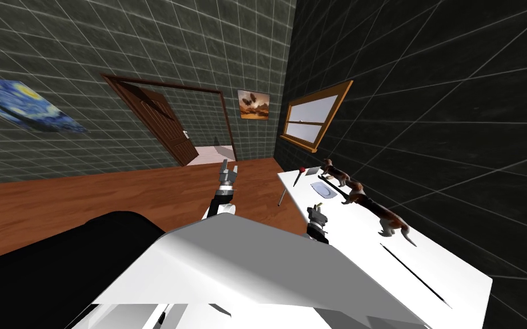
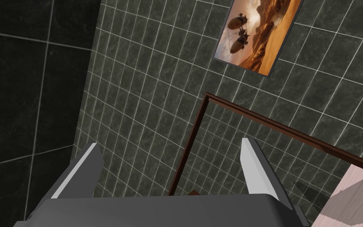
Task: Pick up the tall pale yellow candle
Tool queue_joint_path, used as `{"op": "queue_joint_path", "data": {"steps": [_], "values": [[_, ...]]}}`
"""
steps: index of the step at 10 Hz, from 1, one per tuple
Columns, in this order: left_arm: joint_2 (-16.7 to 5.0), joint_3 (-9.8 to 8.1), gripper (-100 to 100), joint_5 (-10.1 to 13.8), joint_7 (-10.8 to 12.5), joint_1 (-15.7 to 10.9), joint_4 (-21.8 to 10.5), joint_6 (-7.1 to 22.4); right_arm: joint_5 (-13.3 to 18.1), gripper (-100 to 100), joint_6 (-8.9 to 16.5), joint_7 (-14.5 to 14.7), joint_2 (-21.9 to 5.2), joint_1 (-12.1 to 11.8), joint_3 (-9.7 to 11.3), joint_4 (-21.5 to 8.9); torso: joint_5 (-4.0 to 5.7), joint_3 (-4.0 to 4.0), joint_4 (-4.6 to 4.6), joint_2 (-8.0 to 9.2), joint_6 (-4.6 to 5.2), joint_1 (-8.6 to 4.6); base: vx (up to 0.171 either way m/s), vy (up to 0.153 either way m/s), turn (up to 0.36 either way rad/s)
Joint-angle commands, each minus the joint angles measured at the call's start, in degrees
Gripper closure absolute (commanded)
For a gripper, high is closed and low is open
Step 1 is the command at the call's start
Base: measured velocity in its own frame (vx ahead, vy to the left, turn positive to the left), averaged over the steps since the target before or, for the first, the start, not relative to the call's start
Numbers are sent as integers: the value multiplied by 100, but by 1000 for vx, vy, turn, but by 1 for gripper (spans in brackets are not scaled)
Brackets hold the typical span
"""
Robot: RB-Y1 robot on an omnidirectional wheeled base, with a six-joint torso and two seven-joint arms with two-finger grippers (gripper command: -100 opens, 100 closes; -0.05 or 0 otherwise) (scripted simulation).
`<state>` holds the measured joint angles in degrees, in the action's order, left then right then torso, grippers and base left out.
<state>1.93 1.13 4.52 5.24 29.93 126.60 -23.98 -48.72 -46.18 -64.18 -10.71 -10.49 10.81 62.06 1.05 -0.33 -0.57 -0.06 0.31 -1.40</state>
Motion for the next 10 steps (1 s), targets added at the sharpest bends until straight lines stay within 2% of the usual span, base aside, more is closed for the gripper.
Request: {"op": "queue_joint_path", "data": {"steps": [1, 2, 3, 5, 6, 7, 9, 10], "values": [[0, 0, 0, 0, 0, 0, 0, 0, -100, 100, -25, 224, -3, 286, 30, -193, 0, 0, 0, 0, 0, 0, -86, -42, 1], [0, 0, 0, 0, 0, 1, 0, 0, -350, 100, 124, 402, 125, 506, 241, -284, -5, -6, 1, -15, 0, 6, -169, -74, -4], [0, 0, 0, 0, 0, 0, 0, 0, -488, 100, 124, 512, 125, 716, 241, -284, 1, 2, -3, 7, -3, 2, -156, -59, 20], [0, 0, 0, 0, 0, 1, 0, 0, -518, 100, 124, 756, 125, 753, 241, -284, -1, -9, -4, -17, -3, 17, -32, -19, 0], [0, 0, 0, 0, 0, 2, 0, 0, -790, 100, 272, 934, 252, 1024, 452, -374, -1, -21, -10, -37, -2, 23, -98, -56, -7], [0, 0, 0, 0, 0, 0, 0, 0, -932, 100, 272, 1058, 252, 1190, 452, -374, 6, -16, -11, -21, -9, 13, -148, -80, 30], [0, 0, 0, 0, 0, 1, 0, 0, -936, 100, 272, 1340, 252, 1190, 452, -374, 4, -7, -5, -13, 1, 7, -48, -27, 0], [0, 0, 0, 0, 0, 2, 0, 0, -930, 100, 283, 1266, 256, 1171, 449, -349, 2, -19, -10, -32, 1, 16, 0, 0, 0]]}}
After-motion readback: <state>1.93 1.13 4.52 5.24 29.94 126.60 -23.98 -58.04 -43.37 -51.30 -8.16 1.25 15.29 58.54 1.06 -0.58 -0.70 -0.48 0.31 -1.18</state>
